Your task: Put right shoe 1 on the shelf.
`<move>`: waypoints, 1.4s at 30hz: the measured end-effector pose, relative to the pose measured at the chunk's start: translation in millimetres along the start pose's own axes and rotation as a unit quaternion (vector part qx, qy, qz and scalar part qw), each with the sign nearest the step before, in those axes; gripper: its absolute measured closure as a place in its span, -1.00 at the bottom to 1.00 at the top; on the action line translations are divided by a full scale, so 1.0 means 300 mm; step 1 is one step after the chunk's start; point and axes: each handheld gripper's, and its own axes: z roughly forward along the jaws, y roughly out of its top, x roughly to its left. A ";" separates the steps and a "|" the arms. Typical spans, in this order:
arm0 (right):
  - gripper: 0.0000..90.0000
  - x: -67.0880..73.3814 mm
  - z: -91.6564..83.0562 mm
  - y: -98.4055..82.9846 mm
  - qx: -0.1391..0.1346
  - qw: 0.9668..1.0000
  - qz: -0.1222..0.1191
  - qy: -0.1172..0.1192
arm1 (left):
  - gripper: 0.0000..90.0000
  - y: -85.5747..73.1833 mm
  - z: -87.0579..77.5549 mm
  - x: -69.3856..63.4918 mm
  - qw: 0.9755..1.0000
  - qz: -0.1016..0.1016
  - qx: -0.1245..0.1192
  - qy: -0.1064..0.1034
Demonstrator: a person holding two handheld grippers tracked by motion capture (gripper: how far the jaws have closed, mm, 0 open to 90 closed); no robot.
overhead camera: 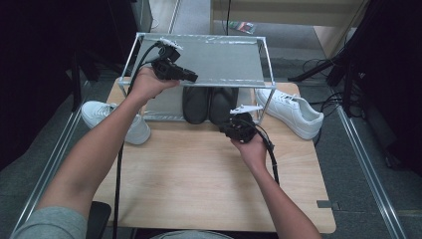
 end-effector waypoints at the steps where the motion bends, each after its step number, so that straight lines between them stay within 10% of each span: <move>1: 0.59 0.004 -0.019 -0.004 -0.001 1.000 -0.007 0.003 | 0.48 0.001 -0.006 -0.012 1.000 0.002 -0.002 -0.004; 11: 0.22 0.024 -0.115 -0.044 -0.018 0.999 -0.009 0.043 | 0.03 -0.017 -0.052 -0.141 0.999 0.033 -0.018 -0.020; 24: 0.16 0.038 -0.206 -0.094 -0.041 0.996 -0.033 0.069 | -0.10 -0.188 -0.086 -0.238 0.999 0.043 -0.004 -0.030; 42: 0.04 0.042 -0.253 -0.125 -0.040 0.995 -0.038 0.088 | -0.02 -0.462 -0.067 -0.253 0.999 -0.004 0.019 -0.028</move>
